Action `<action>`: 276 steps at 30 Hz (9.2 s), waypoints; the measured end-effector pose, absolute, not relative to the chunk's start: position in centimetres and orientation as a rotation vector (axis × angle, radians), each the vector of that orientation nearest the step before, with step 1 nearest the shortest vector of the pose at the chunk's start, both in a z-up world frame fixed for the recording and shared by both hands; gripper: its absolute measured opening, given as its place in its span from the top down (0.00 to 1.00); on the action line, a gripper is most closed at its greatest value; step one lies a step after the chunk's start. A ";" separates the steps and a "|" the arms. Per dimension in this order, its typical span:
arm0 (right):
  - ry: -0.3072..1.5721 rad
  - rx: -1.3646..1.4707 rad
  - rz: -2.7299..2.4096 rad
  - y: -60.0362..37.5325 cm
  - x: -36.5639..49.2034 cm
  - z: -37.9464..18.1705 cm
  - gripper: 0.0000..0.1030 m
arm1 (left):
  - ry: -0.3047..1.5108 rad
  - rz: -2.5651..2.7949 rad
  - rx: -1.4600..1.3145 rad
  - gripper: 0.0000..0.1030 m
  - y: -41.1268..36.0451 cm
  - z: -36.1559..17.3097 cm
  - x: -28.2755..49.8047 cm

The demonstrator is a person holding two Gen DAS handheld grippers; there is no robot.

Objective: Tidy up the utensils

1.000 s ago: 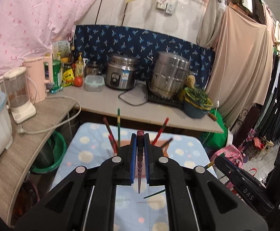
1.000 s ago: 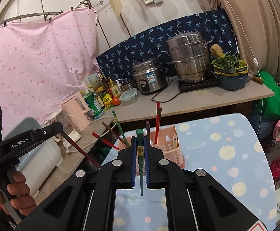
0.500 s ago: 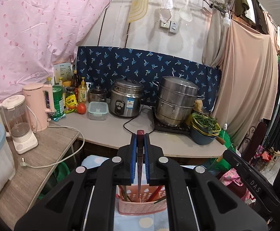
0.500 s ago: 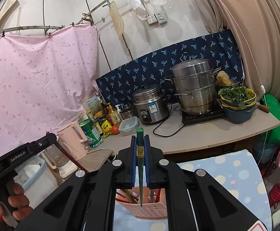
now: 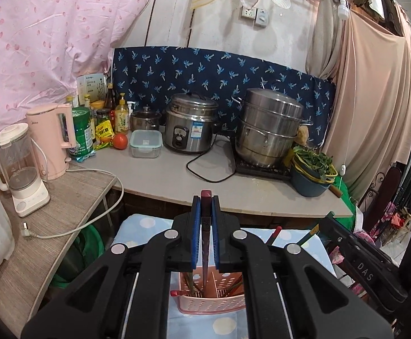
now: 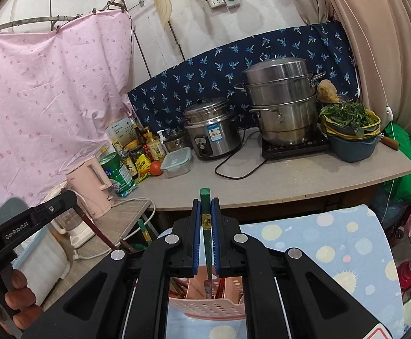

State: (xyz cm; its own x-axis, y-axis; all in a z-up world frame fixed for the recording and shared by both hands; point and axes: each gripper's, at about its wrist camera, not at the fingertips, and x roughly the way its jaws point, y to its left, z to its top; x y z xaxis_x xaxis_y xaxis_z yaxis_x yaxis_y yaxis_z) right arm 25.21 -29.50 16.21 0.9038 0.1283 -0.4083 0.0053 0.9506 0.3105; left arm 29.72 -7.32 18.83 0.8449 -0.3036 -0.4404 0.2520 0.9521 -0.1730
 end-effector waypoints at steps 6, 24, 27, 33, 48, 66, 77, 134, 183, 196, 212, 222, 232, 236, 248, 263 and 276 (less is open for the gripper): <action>0.471 0.303 0.071 -29.1 25.9 15.0 0.93 | 0.510 -0.292 -0.102 0.93 -7.7 17.7 30.2; 0.507 0.280 0.082 -28.2 26.0 14.0 0.89 | 0.518 -0.269 -0.100 0.80 -7.6 16.6 30.0; 0.511 0.279 0.085 -28.1 25.6 13.8 0.87 | 0.517 -0.256 -0.096 0.73 -7.3 16.5 29.7; 0.517 0.268 0.088 -27.5 24.3 13.6 0.78 | 0.524 -0.241 -0.076 0.71 -7.2 16.2 28.7; 0.563 0.204 0.059 -26.1 19.6 12.5 0.63 | 0.536 -0.181 -0.004 0.50 -7.1 15.1 24.5; 0.610 0.105 -0.002 -24.4 15.0 10.9 0.46 | 0.590 -0.121 0.041 0.32 -6.4 12.0 20.3; 0.627 0.101 -0.021 -24.4 13.5 9.9 0.27 | 0.603 -0.087 0.056 0.15 -6.5 10.7 18.7; 0.684 0.094 -0.088 -25.6 12.0 6.4 0.06 | 0.717 0.004 0.071 0.07 -5.9 5.6 17.2; 0.703 0.099 -0.086 -25.4 11.7 5.1 0.06 | 0.723 0.017 0.063 0.07 -5.9 4.8 17.4; 0.704 0.098 -0.087 -25.4 11.7 5.1 0.06 | 0.727 0.001 0.073 0.07 -6.0 4.7 17.6; 0.705 0.098 -0.085 -25.5 11.8 5.2 0.06 | 0.732 0.000 0.078 0.07 -6.0 4.6 17.7; 0.704 0.097 -0.085 -25.4 11.8 5.2 0.06 | 0.732 -0.001 0.077 0.07 -6.0 4.6 17.7; 0.707 0.096 -0.084 -25.4 11.9 5.1 0.06 | 0.738 -0.002 0.078 0.07 -5.9 4.6 17.8; 0.707 0.096 -0.084 -25.4 11.9 5.1 0.06 | 0.744 -0.006 0.078 0.07 -5.9 4.5 18.0; 0.711 0.098 -0.082 -25.5 11.9 5.0 0.06 | 0.744 0.003 0.096 0.07 -6.3 4.4 18.1; 0.715 0.104 -0.080 -25.6 12.2 4.6 0.06 | 0.744 0.023 0.053 0.07 -5.8 4.4 18.3; 0.716 0.106 -0.081 -25.7 12.3 4.7 0.06 | 0.741 0.022 0.060 0.07 -5.9 4.4 18.3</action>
State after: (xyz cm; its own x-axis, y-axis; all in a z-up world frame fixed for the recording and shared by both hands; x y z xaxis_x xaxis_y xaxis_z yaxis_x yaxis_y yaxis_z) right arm 12.27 -25.73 4.68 0.7514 -0.0381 -0.6588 0.1105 0.9915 0.0688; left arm 18.33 -5.89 4.38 0.7375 0.0417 -0.6741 0.0009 0.9980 0.0627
